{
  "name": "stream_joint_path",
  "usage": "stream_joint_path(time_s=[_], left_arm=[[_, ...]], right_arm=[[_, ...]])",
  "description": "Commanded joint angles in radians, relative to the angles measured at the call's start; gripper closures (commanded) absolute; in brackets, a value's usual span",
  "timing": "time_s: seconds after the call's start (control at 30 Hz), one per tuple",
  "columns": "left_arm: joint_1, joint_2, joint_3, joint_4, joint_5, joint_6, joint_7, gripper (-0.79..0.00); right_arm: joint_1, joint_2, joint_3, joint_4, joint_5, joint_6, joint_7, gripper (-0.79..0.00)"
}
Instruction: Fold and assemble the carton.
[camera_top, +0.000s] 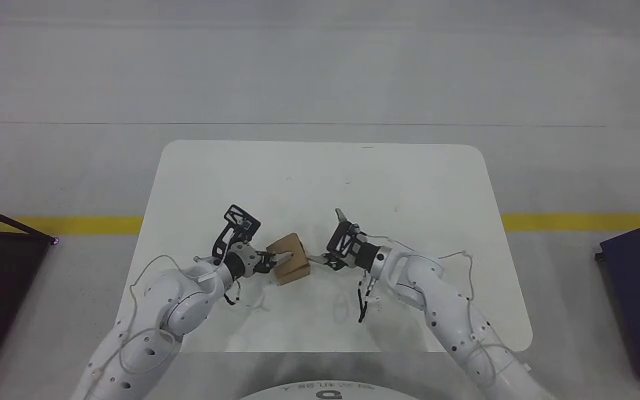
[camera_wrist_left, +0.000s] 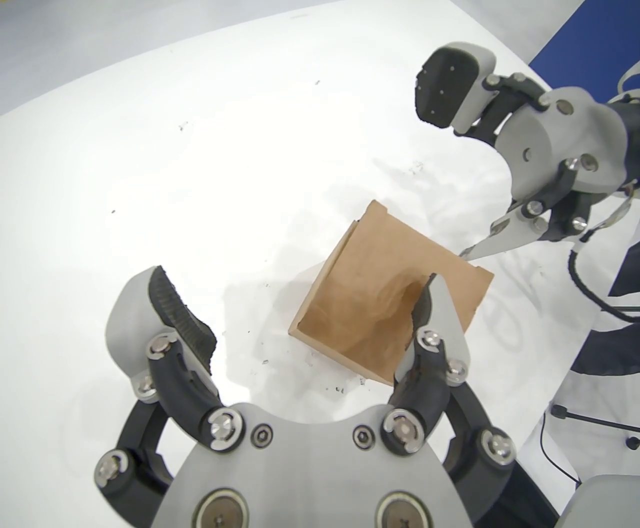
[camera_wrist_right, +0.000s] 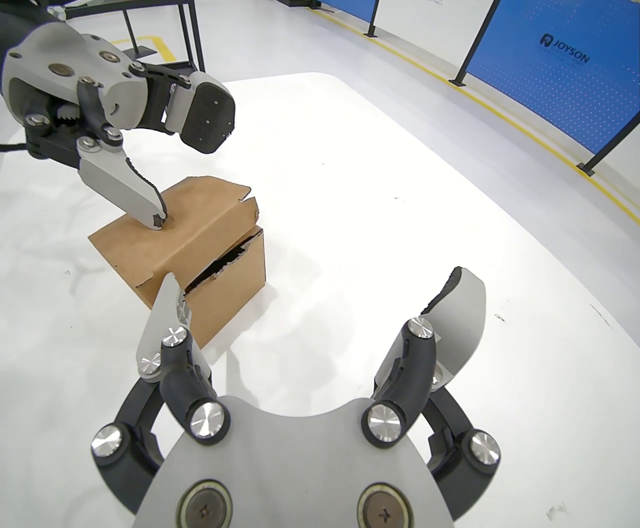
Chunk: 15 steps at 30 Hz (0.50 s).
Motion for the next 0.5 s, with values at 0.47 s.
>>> stream_joint_path(time_s=[0.47], left_arm=[[-0.013, -0.001, 0.0, 0.011, -0.002, 0.005, -0.01, -0.785]], right_arm=[[0.016, -0.004, -0.009, 0.027, -0.001, -0.011, -0.002, -0.785]])
